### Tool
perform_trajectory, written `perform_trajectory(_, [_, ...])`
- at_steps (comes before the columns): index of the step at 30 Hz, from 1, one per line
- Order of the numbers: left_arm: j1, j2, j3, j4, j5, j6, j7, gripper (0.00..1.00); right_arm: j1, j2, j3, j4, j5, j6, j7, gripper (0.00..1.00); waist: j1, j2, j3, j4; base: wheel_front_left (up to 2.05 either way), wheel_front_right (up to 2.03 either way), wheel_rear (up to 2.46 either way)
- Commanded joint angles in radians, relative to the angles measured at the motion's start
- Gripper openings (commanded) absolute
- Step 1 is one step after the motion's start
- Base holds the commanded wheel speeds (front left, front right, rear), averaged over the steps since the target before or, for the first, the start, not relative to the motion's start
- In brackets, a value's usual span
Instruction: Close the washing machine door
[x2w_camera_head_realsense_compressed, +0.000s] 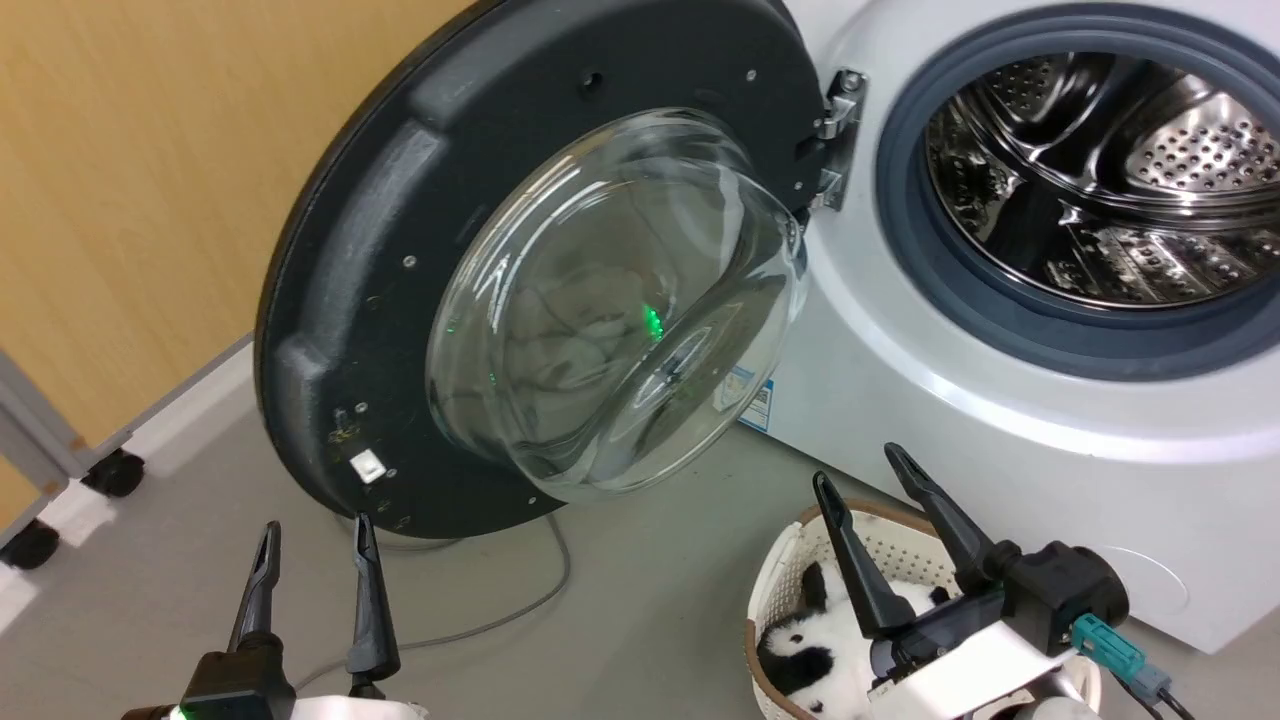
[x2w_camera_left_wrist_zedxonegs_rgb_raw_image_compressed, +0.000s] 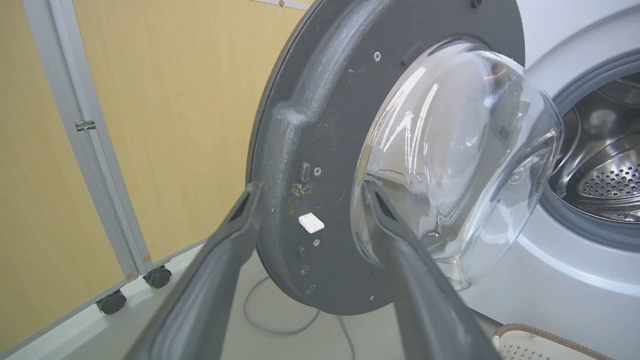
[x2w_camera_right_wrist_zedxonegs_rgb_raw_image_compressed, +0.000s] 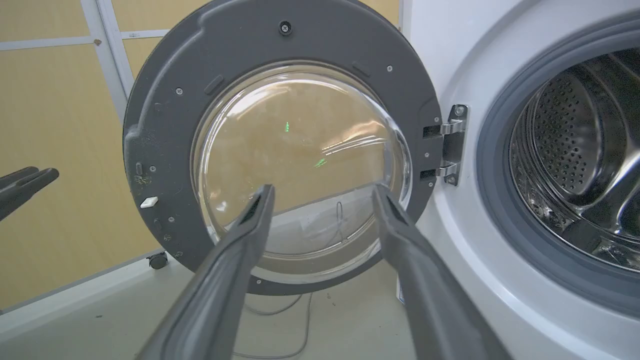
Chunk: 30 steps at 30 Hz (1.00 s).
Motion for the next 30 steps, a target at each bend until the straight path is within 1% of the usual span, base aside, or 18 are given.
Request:
perform_trajectory(1, [0.012,0.001,0.001,0.003,-0.005,0.004,-0.01,1.0,-0.015,-0.006,0.008,0.001,0.006,0.001,-0.009,1.0,-0.0001,0.0,-0.001,0.008,0.0,0.0,0.0])
perform_trajectory(12, [0.018,0.001,0.002,0.005,-0.017,0.008,-0.031,1.0,-0.009,-0.006,0.026,-0.001,0.015,0.001,-0.03,1.0,-0.0001,0.0,0.003,0.05,0.0,0.0,0.0])
perform_trajectory(21, [0.016,0.001,0.011,0.009,-0.012,0.001,-0.031,1.0,-0.001,-0.007,0.03,-0.008,0.009,0.001,-0.031,1.0,-0.0001,0.0,0.008,0.051,0.0,0.0,0.0])
perform_trajectory(22, [0.016,0.001,0.014,0.007,-0.017,-0.001,-0.031,0.47,-0.001,-0.01,0.031,-0.008,0.008,0.001,-0.031,1.0,-0.0001,0.0,0.009,0.051,0.0,0.0,0.0])
perform_trajectory(23, [0.014,0.001,0.017,0.006,-0.024,-0.007,-0.031,0.0,-0.001,-0.011,0.031,-0.008,0.007,0.001,-0.031,1.0,-0.0001,0.0,0.01,0.051,0.0,0.0,0.0])
perform_trajectory(26, [0.0,0.004,0.036,-0.007,-0.044,-0.022,-0.031,0.0,-0.002,-0.014,0.029,-0.012,0.004,0.001,-0.031,1.0,-0.0001,0.0,0.016,0.051,0.0,0.0,0.0])
perform_trajectory(30, [-0.04,0.033,0.074,-0.034,-0.066,-0.054,-0.031,0.0,0.005,-0.015,0.014,-0.022,-0.008,0.001,-0.031,1.0,-0.0001,0.0,0.029,0.049,0.0,0.0,0.0])
